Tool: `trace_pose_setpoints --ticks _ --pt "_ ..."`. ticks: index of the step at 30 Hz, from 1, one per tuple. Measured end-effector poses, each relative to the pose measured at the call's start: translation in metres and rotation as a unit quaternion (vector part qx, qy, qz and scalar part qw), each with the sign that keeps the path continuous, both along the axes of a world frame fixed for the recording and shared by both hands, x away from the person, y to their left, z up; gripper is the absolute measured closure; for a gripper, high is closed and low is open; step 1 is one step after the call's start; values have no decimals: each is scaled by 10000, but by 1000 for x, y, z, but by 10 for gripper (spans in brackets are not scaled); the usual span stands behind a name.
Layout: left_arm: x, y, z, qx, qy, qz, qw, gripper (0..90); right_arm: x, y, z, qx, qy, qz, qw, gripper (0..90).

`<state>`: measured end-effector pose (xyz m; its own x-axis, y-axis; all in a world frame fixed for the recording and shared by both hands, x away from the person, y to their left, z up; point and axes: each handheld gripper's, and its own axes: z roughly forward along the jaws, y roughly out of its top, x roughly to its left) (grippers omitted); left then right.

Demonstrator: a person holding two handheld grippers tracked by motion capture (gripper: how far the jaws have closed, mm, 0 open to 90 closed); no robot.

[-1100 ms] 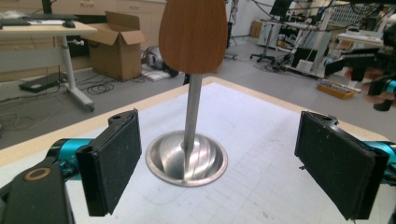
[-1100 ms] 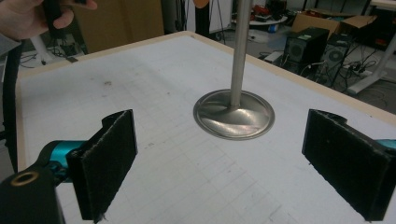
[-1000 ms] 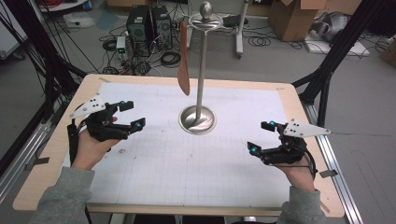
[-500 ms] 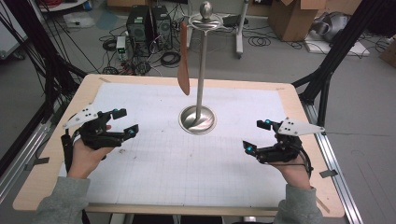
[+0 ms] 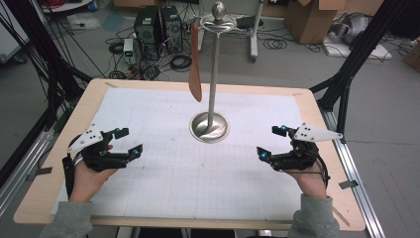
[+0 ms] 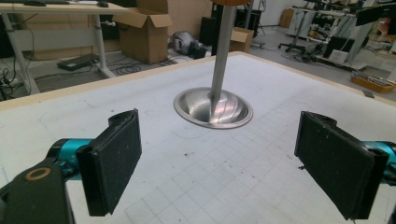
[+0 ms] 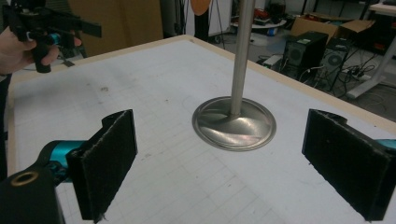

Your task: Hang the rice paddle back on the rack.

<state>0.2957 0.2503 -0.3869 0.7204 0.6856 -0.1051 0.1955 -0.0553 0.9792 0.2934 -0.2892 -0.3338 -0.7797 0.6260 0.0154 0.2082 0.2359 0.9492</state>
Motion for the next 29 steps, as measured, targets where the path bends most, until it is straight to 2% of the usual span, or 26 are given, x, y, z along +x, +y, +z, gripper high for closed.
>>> trace_pose_setpoints --ticks 5,7,10,15,18,23,29 --pt "-10 9 1 71 -108 156 9998 151 0 -2 0 37 -6 -34 10000 89" --pt "-13 11 2 232 -171 252 9993 152 0 -2 -1 48 2 -59 10000 89" --pt "-16 16 2 259 -154 307 9991 151 0 -3 -1 19 -7 -87 10000 89" --pt "-21 26 4 201 -164 479 9985 151 0 -5 -2 74 -38 -139 9999 89" --pt "-23 33 5 84 -150 601 9980 151 1 -10 -4 179 -26 -203 9996 89" --pt "-23 41 4 82 -52 837 9964 151 1 -21 -6 328 -29 -373 9988 89" --pt "-20 41 3 105 62 916 9957 149 1 -22 -7 350 -39 -393 9986 89"
